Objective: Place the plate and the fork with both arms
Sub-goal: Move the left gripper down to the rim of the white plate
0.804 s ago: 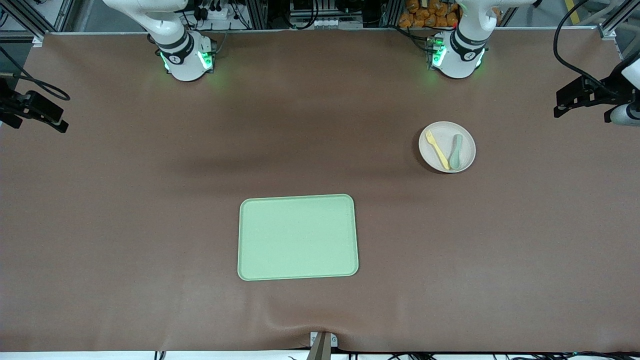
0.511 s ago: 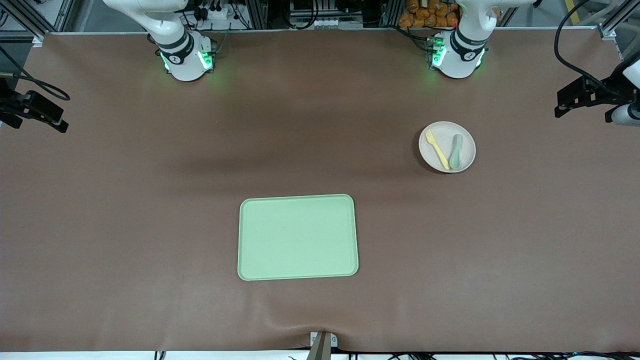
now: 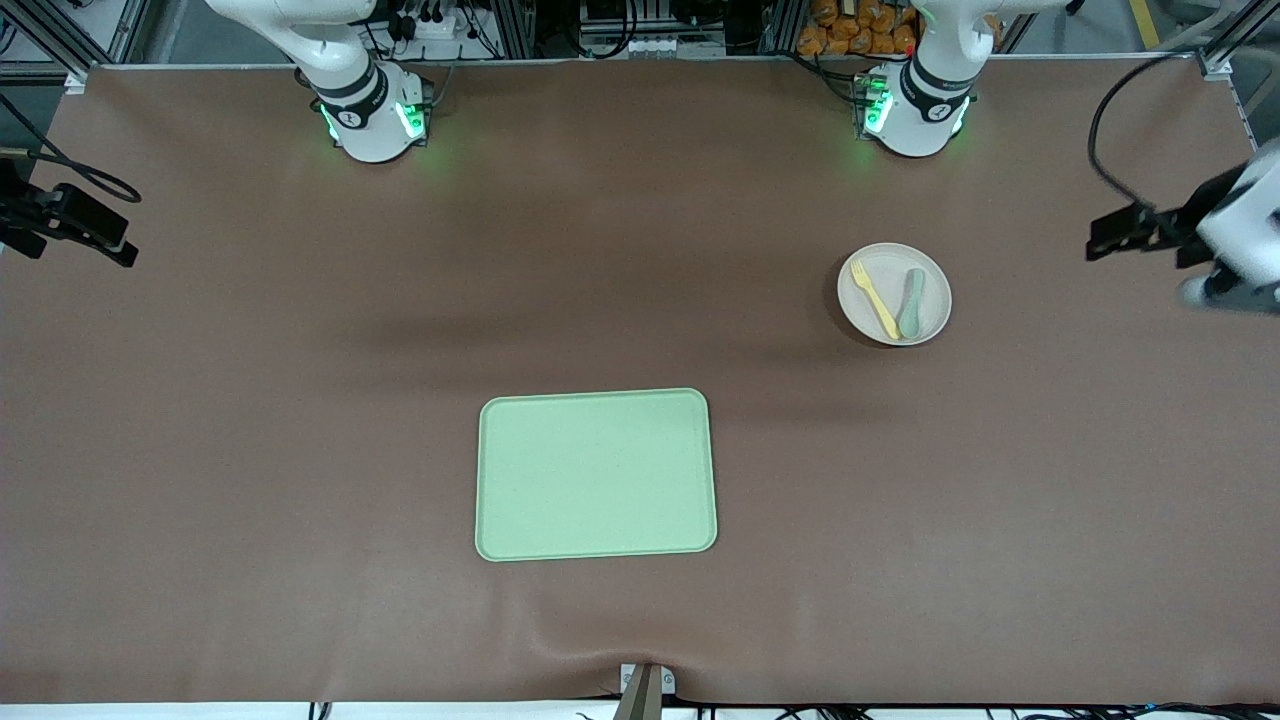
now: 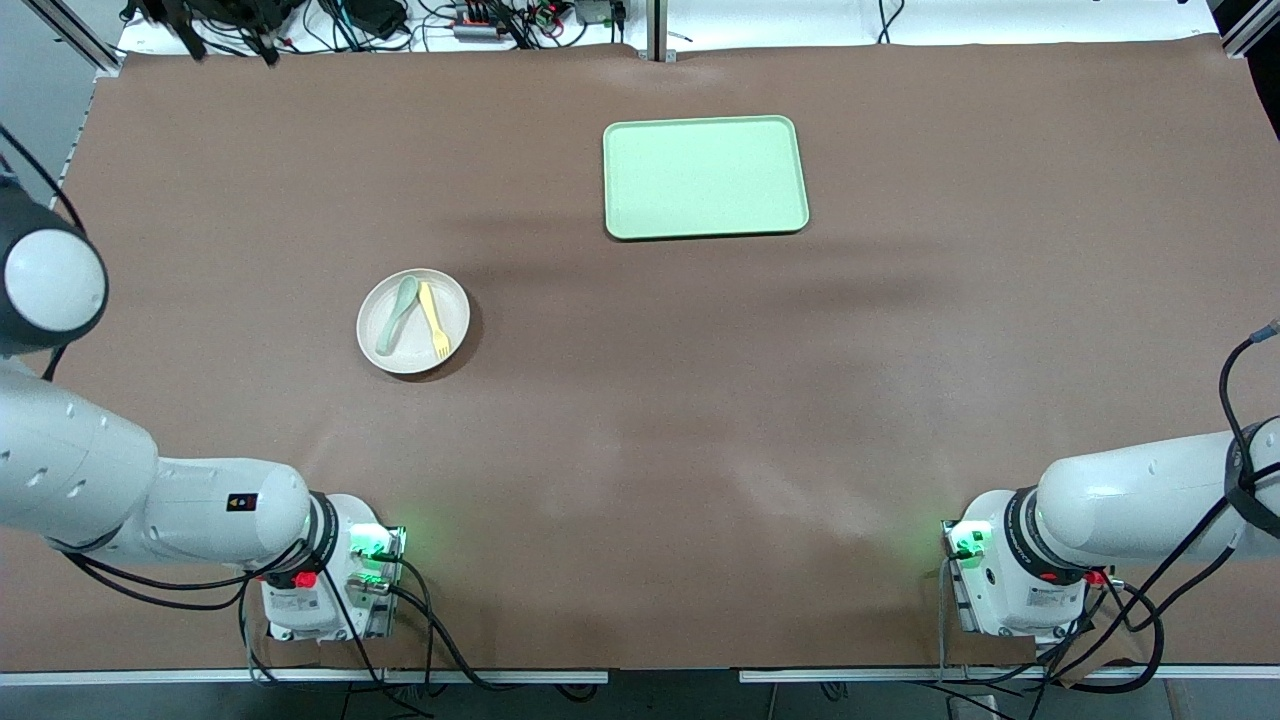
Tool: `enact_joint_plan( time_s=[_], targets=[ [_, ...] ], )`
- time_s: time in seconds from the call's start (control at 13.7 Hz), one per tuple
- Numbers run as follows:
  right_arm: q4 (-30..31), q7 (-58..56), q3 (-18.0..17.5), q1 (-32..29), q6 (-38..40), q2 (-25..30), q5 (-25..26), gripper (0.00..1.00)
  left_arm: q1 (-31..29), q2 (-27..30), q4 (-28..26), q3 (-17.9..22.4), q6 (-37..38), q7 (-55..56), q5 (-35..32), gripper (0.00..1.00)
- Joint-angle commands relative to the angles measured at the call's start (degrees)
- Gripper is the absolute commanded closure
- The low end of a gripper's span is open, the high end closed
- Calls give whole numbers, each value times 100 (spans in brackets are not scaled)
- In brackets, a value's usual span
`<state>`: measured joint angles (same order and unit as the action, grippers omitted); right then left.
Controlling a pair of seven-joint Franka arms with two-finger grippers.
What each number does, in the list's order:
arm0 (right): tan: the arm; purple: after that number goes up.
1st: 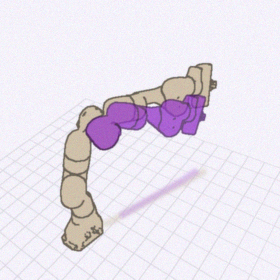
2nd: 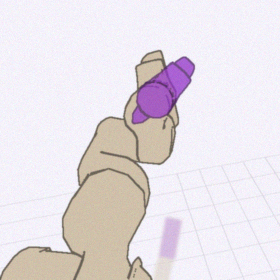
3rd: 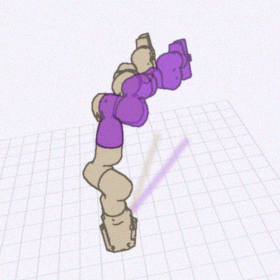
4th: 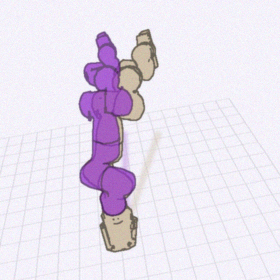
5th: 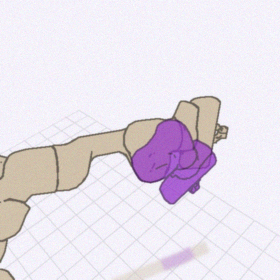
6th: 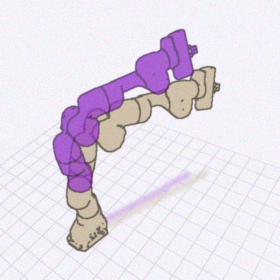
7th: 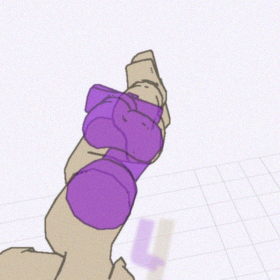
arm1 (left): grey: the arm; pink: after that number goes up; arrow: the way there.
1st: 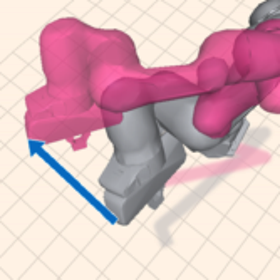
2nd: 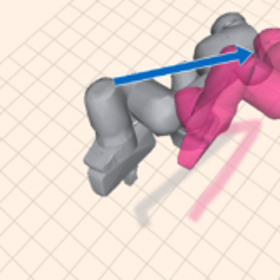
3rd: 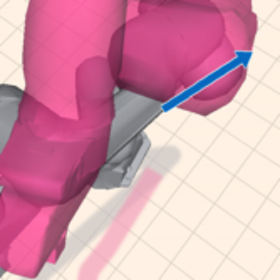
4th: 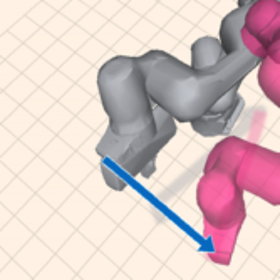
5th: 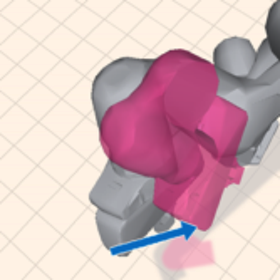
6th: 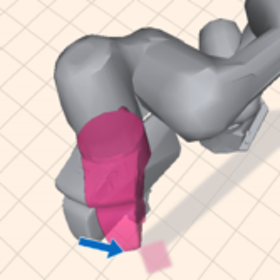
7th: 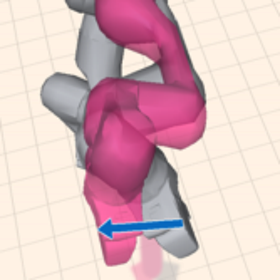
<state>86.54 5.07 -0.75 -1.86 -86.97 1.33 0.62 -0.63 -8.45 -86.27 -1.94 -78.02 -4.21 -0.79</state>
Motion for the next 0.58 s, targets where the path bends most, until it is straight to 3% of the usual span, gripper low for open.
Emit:
enact_joint_plan(
  time_s=[0.0, 0.37, 0.51],
  targets=[
    [-120, -6, -21, -60, 75, -54, -97, 0, -34, -603, -520, -43, -133, 7, 52, 0],
    [-120, -6, -21, -60, 66, -54, -97, 0, -34, -938, -2426, -52, -2160, 104, 61, 0],
    [-120, -6, -30, -69, 75, -54, -106, 0, -52, -1157, -2954, -52, -2961, 104, 61, 0]
  ],
)
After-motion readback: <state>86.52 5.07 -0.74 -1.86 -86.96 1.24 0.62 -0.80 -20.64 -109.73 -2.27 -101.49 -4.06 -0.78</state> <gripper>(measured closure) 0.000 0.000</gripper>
